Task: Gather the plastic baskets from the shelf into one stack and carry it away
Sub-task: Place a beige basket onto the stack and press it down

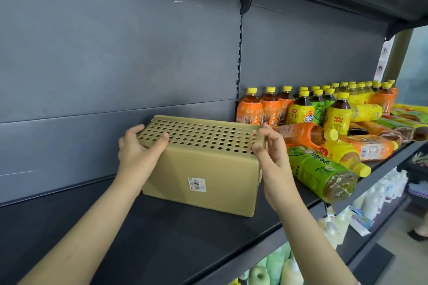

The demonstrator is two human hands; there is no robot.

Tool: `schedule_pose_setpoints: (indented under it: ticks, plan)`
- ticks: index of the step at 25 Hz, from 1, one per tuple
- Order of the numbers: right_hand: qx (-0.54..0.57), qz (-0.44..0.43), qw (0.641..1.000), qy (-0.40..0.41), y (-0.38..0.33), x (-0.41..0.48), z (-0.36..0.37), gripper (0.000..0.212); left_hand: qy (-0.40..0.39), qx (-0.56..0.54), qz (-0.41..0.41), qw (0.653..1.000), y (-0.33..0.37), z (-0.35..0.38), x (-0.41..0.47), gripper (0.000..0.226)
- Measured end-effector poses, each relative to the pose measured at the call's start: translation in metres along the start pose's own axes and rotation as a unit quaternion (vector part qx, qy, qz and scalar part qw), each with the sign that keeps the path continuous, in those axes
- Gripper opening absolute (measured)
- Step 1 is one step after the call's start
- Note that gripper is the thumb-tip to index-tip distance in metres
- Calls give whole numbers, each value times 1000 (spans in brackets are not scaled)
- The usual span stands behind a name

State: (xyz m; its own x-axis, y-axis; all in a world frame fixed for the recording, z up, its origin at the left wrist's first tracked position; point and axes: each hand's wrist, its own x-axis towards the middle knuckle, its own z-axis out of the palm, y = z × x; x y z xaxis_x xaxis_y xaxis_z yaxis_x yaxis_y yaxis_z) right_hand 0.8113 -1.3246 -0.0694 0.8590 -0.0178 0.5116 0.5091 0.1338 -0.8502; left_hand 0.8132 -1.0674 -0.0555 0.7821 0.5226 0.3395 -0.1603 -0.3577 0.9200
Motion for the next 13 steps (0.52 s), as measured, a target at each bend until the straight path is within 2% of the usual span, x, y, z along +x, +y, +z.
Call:
schedule_pose_setpoints:
  ticks: [2, 4, 6, 9, 11, 13]
  plan:
    - [10, 59, 998, 21, -5, -1, 2, 48, 4, -10, -10, 1000, 1, -5, -1, 69]
    - [-16, 127, 991, 36, -10, -5, -1, 63, -25, -41, -25, 999, 7, -14, -3, 65]
    - [-27, 176, 984, 24, -16, -5, -4, 66, -61, -65, -39, 995, 13, -25, 2, 71]
    - [-15, 208, 978, 5, -27, -8, -3, 64, -108, -70, -77, 989, 20, -45, 1, 93]
    - [-9, 205, 979, -20, -35, -13, -1, 63, -170, -62, -95, 979, 21, -58, -8, 106]
    - [-16, 181, 982, -55, -35, -16, 0, 64, -223, -34, -96, 970, 19, -67, -16, 101]
